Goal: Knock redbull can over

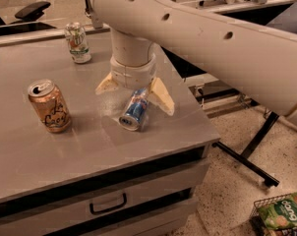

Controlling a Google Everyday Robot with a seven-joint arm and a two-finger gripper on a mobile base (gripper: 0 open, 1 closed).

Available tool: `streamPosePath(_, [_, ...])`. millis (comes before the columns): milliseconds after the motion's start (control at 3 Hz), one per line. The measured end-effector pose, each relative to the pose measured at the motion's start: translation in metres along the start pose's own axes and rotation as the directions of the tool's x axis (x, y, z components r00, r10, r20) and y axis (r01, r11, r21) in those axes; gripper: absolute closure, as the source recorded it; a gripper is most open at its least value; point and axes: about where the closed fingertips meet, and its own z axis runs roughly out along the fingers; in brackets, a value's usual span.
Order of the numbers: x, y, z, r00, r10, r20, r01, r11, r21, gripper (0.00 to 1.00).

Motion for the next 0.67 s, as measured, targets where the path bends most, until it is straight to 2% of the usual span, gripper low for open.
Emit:
streamPosePath(333, [0.004, 0.000, -0.008, 0.999, 0.047, -0.009, -0.046, 0.9971, 0.061, 0.00])
streamPosePath(667, [0.020, 0.006, -0.039, 0.987, 0.149, -0.062, -0.135, 0.9720, 0.192, 0.00])
